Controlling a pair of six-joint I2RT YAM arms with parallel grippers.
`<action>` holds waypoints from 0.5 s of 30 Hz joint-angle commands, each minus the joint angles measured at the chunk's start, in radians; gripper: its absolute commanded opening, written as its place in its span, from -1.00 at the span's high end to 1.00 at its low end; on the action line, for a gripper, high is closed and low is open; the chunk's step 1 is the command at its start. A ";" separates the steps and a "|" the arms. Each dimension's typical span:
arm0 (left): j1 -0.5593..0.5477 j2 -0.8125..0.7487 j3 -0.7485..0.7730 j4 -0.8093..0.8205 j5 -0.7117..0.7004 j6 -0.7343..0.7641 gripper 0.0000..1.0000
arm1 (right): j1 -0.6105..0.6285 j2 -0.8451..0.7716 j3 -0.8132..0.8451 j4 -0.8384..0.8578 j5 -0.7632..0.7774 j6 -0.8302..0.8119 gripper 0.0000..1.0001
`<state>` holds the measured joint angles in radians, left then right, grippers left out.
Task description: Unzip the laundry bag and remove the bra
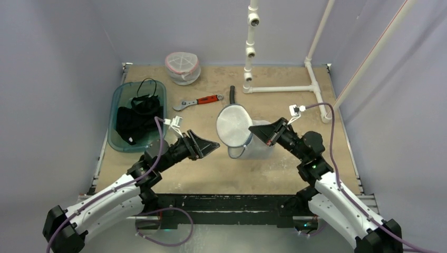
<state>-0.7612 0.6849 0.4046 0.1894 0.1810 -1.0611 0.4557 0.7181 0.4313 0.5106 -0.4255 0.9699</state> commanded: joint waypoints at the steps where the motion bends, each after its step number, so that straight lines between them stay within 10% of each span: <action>1: -0.075 -0.026 -0.052 0.166 -0.192 -0.158 -0.28 | 0.048 -0.066 -0.039 0.090 0.216 0.044 1.00; 15: -0.235 0.305 -0.219 0.735 -0.442 -0.314 -0.33 | 0.099 0.107 -0.142 0.383 0.372 0.096 1.00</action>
<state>-0.9798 0.9764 0.2508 0.6563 -0.1532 -1.2984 0.5507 0.8181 0.3187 0.6601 -0.1135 1.0195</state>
